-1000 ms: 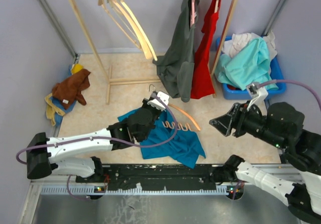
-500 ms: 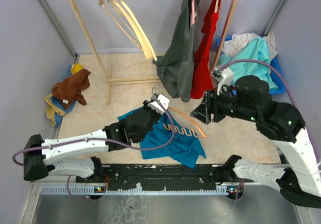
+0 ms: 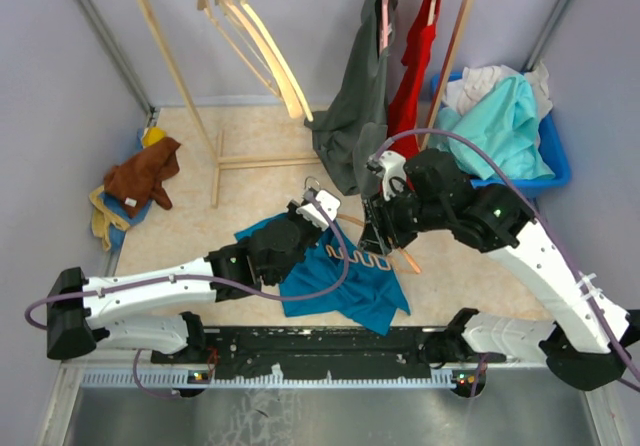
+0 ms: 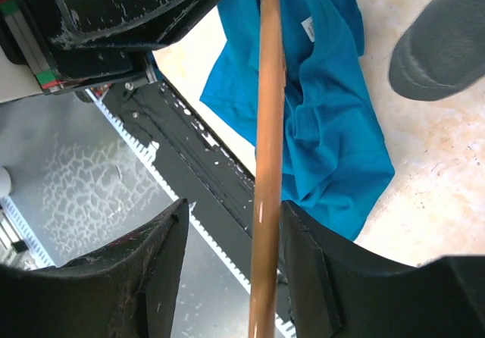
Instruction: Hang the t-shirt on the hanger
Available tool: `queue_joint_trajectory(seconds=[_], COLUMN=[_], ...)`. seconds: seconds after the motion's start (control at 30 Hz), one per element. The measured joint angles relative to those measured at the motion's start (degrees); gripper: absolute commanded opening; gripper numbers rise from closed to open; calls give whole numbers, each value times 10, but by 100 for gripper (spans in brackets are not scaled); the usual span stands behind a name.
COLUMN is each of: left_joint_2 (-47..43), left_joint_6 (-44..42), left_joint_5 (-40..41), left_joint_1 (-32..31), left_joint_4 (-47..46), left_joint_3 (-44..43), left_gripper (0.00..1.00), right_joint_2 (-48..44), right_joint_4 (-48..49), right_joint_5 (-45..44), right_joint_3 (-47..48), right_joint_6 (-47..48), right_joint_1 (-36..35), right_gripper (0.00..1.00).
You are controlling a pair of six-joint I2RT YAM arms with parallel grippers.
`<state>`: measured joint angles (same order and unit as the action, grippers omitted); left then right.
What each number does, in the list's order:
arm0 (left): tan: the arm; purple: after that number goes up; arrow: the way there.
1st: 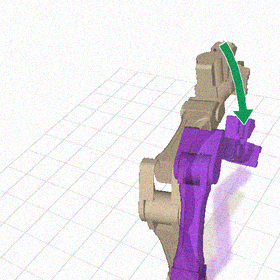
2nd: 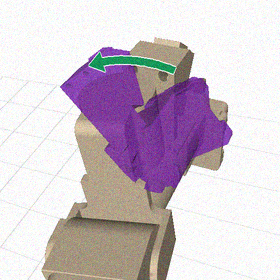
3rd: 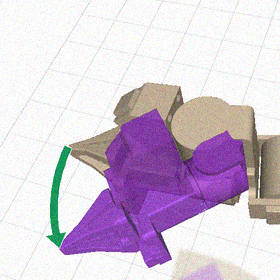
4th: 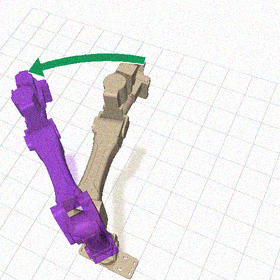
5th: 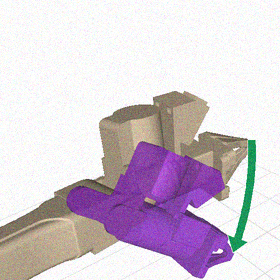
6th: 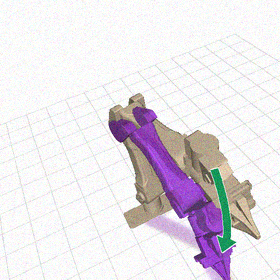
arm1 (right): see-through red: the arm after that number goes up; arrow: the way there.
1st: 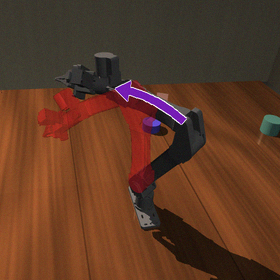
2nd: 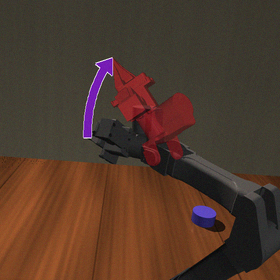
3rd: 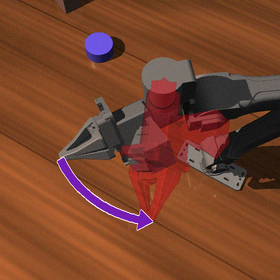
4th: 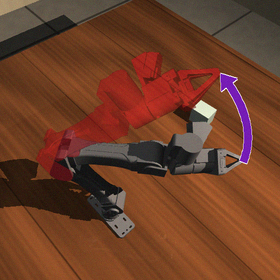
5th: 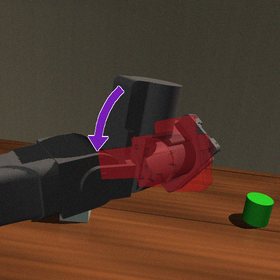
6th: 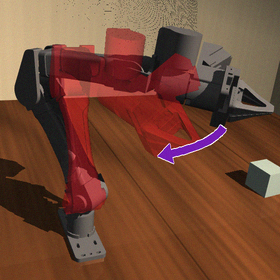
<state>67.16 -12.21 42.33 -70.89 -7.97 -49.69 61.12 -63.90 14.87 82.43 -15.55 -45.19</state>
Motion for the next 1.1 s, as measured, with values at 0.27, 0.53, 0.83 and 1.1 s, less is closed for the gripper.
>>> queue_joint_trajectory(seconds=[0.27,0.53,0.83,1.1], left_joint_2=[0,-3,-23,-42], left_joint_6=[0,0,9,22], left_joint_5=[-5,-4,-32,-47], left_joint_1=[-1,-2,-2,-2], left_joint_4=[0,9,49,110], left_joint_3=[1,2,-7,-72], left_gripper=[0,4,18,22], right_joint_2=[13,16,-111,-264], right_joint_4=[7,36,134,212], right_joint_5=[-12,-66,-67,-59], right_joint_3=[-17,-52,-189,-280], right_joint_6=[14,20,25,15], right_joint_1=[-31,-32,-38,-38], right_gripper=[34,0,0,0])
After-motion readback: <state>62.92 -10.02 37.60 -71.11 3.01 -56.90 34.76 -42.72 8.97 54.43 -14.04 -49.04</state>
